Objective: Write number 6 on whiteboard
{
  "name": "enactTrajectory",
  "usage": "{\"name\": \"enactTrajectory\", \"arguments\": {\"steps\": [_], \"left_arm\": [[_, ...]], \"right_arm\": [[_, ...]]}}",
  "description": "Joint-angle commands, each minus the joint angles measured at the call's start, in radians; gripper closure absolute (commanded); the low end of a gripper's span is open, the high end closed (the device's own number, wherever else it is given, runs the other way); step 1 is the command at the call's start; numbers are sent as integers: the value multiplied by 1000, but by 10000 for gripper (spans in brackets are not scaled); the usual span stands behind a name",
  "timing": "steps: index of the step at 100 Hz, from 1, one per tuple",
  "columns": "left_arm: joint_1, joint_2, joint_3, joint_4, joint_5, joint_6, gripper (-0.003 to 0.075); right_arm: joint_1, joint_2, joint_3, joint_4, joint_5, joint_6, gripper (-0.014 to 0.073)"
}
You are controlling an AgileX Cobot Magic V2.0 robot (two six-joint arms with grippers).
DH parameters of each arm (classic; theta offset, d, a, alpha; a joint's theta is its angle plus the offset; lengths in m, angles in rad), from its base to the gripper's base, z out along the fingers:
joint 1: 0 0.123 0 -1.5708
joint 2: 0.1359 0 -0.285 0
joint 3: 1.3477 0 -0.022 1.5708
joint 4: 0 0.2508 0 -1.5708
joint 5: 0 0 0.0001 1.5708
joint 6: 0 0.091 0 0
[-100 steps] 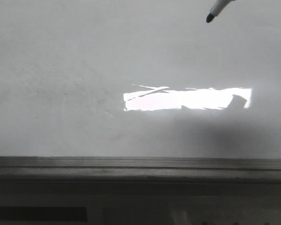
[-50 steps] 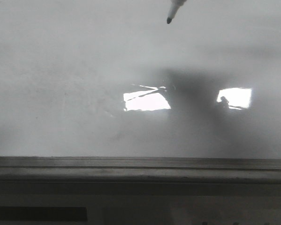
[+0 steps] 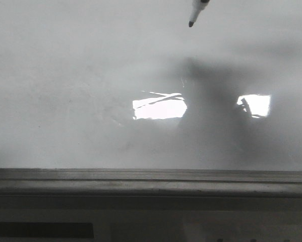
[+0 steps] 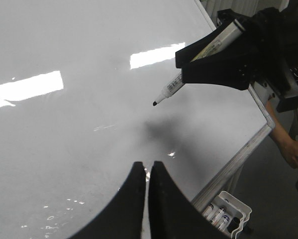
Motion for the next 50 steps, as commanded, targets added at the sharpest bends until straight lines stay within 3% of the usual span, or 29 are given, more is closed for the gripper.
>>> {"name": "enactTrajectory", "arguments": {"steps": [1,17,39,50], "left_arm": [[2,5,-29,-15,-14,-8,741],[2,5,-29,-15,-14,-8,741],[2,5,-29,-15,-14,-8,741],[2,5,-29,-15,-13,-8,741]], "right_arm": [[3,-3,-39,81,-33,-7,635],[61,-16,-39,108,-10,-9,635],[201,-2,-39,-14,-239,-9,635],[231,0,-39,-27,-256,-7,636]]}}
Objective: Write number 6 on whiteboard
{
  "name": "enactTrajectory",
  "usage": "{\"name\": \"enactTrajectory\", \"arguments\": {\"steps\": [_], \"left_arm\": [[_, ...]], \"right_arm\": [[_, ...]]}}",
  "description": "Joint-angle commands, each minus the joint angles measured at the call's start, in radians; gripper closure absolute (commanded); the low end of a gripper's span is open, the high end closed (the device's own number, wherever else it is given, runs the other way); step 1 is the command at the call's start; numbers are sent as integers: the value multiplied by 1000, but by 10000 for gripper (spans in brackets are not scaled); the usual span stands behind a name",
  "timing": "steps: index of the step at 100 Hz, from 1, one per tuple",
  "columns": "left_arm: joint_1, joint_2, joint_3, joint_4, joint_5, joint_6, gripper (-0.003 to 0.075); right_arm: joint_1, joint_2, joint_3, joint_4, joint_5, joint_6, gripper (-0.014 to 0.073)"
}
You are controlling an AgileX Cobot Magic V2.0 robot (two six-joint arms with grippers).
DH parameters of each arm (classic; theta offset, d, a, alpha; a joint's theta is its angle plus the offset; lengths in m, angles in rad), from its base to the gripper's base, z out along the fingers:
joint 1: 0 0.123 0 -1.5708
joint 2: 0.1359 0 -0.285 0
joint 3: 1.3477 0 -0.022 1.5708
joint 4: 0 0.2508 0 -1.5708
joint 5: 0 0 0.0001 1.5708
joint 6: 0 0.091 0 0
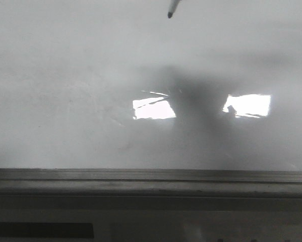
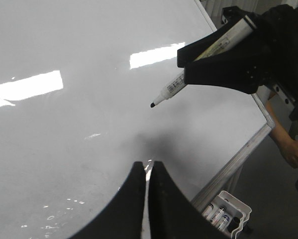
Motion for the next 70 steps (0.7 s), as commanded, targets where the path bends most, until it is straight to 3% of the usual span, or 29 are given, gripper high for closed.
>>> {"name": "enactTrajectory", "arguments": {"steps": [1,53,70], "left_arm": [[2,5,-29,-15,-14,-8,741],[2,5,-29,-15,-14,-8,741],[2,5,-29,-15,-14,-8,741]], "right_arm": [[22,-5,-35,-29,-50,-7,636],[22,-52,-35,-26,37,-7,636],[22,-52,-35,-26,129,-7,636]]}}
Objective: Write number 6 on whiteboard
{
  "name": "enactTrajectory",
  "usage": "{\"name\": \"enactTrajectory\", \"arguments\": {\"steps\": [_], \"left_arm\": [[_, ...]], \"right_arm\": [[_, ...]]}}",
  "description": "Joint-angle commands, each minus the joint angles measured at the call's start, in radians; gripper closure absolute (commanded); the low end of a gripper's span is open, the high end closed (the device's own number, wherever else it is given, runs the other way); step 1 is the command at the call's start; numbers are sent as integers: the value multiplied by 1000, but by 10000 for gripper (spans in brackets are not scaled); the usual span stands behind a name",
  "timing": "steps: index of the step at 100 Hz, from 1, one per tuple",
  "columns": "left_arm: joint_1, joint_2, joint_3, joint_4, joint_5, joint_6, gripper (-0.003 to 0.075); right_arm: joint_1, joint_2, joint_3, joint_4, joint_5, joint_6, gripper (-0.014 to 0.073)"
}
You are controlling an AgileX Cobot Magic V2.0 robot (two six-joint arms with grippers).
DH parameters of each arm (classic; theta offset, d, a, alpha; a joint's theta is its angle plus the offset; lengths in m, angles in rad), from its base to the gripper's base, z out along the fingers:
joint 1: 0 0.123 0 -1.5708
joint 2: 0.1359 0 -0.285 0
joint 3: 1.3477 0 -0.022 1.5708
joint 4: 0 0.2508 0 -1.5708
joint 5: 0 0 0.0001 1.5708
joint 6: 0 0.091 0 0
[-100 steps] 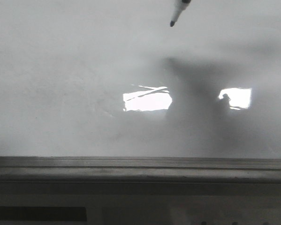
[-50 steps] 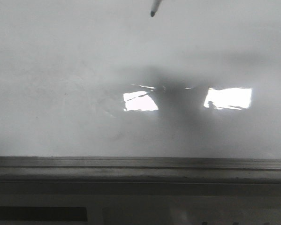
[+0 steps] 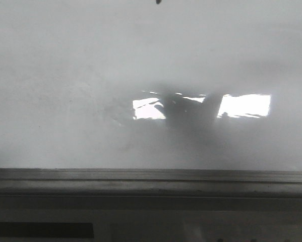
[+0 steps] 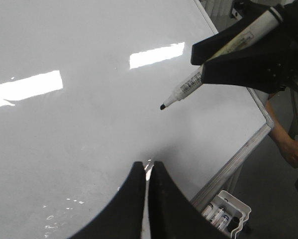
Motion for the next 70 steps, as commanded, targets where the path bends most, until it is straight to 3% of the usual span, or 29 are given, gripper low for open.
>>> {"name": "enactTrajectory", "arguments": {"steps": [1,50,58,70], "left_arm": [[2,5,-29,-15,-17,-8,741],[2,5,-29,-15,-17,-8,741],[2,5,-29,-15,-17,-8,741],[2,5,-29,-15,-17,-8,741]], "right_arm": [[1,-17,-35,-10,48,-7,636],[15,-46,-35,-5,122,-7,636],[24,-60,-33,-165,108,80,636],[65,-69,-16,-581,2,484,636]]}}
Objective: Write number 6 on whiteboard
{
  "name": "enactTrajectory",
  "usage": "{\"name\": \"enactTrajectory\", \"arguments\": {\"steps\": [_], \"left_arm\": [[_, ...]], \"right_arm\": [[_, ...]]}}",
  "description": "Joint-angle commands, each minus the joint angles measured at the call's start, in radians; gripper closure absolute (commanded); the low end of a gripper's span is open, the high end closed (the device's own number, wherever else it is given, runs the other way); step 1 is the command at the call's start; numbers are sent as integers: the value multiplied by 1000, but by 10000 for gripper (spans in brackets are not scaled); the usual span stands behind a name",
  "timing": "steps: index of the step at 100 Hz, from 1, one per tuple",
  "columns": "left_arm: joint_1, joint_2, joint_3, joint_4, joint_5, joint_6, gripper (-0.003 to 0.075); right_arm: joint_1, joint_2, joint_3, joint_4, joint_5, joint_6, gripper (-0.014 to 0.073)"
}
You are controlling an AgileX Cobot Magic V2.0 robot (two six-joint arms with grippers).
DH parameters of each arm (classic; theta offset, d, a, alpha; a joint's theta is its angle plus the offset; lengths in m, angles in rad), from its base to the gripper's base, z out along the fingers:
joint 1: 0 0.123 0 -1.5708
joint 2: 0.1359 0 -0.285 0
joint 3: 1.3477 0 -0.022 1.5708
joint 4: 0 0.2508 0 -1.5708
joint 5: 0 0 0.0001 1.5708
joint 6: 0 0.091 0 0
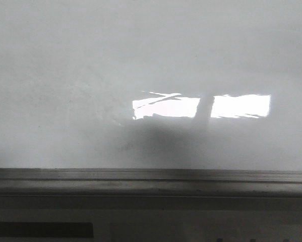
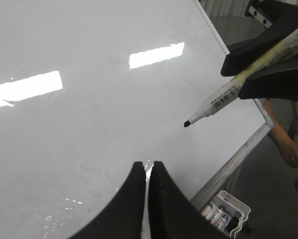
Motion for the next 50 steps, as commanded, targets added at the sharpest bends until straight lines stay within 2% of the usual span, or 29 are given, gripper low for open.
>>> {"name": "enactTrajectory", "arguments": {"steps": [1,11,17,35,43,50], "left_arm": [[2,5,-29,-15,-17,-6,741],[2,5,-29,-15,-17,-6,741],[2,5,-29,-15,-18,-6,741],[2,5,-29,-15,-18,-6,741],[2,5,-29,-15,-18,-6,741],[2,5,-29,-15,-18,-6,741]], "right_arm": [[28,-26,-13,-323,-121,333,636],[56,-40,20,-677,-228,692,636],[69,-40,37,-770,-280,825,636],[93,-40,114,-950,-427,950,636],[93,-40,159,-935,-499,954,636],[93,-40,185,-863,-554,954,636]]}}
